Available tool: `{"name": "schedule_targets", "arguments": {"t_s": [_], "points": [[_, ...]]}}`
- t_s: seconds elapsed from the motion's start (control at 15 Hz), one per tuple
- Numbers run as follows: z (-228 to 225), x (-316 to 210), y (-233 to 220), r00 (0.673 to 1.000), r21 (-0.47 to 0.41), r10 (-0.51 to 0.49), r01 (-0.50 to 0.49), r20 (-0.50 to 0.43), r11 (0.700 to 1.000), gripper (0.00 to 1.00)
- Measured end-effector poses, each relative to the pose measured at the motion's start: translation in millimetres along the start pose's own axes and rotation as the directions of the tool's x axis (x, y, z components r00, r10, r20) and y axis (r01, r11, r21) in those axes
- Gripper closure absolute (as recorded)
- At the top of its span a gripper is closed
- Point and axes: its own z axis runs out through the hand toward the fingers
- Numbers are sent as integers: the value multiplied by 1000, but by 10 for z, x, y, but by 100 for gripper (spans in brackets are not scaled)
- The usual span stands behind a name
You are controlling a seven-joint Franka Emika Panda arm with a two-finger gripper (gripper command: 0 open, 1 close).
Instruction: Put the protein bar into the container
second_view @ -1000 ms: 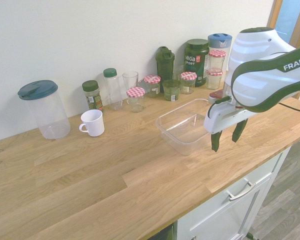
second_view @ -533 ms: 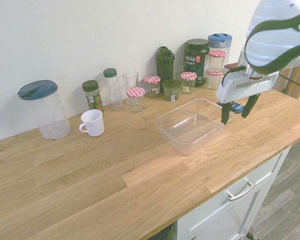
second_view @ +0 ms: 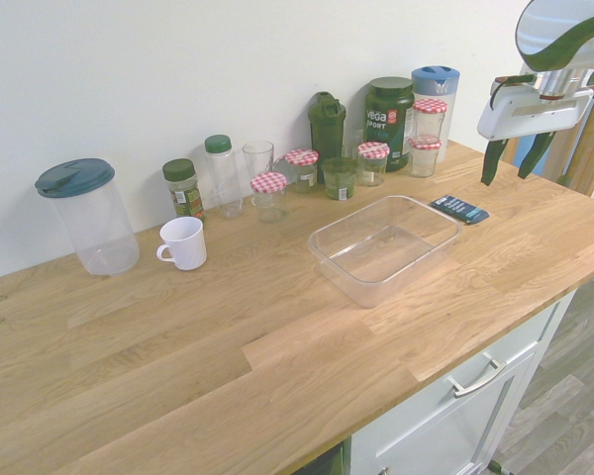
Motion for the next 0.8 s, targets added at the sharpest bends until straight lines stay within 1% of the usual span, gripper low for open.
{"name": "schedule_targets", "arguments": {"t_s": [0.2, 0.4, 0.8], "points": [[238, 305, -54, 995, -24, -100, 100, 11, 995, 0], [436, 411, -117, 982, -36, -189, 190, 31, 981, 0], [812, 526, -333, 972, -62, -234, 235, 32, 970, 0]]}}
